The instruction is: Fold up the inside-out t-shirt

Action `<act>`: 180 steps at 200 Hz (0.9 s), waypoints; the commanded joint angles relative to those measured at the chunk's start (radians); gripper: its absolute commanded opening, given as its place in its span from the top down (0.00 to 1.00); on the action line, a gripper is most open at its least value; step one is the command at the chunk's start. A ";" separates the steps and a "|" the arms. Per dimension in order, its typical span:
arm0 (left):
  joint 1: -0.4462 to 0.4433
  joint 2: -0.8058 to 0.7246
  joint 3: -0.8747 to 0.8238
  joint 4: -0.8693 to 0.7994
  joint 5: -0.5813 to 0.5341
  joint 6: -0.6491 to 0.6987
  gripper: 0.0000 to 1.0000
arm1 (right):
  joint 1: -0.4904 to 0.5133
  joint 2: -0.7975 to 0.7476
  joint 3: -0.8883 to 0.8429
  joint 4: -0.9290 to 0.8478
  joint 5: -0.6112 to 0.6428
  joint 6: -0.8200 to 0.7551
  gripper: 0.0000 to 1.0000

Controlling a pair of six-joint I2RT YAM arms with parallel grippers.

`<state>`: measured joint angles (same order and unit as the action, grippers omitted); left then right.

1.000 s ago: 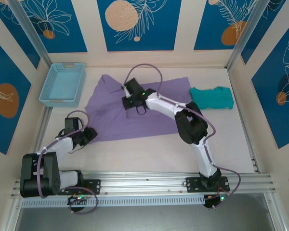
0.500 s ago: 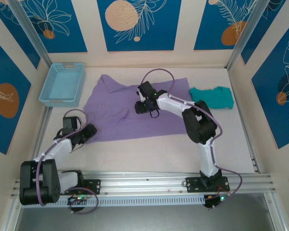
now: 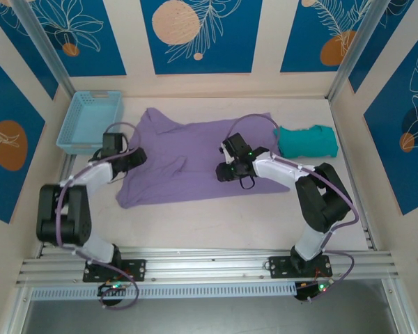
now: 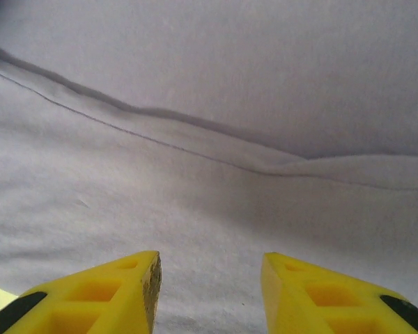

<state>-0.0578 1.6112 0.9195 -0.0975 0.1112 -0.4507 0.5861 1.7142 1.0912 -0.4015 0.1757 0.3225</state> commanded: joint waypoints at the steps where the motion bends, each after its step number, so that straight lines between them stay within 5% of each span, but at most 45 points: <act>1: -0.017 0.119 0.128 -0.108 -0.045 0.083 0.49 | 0.003 -0.057 -0.018 0.012 -0.008 0.017 0.57; 65: -0.019 0.352 0.349 -0.244 -0.006 0.084 0.57 | -0.003 -0.081 -0.042 0.007 0.010 0.016 0.57; 180: -0.019 0.344 0.381 -0.258 -0.049 0.097 0.91 | -0.003 -0.059 -0.043 0.015 0.000 0.021 0.57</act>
<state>-0.0746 1.9594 1.2709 -0.3271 0.0872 -0.3634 0.5865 1.6588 1.0580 -0.3862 0.1795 0.3260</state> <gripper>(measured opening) 0.101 0.433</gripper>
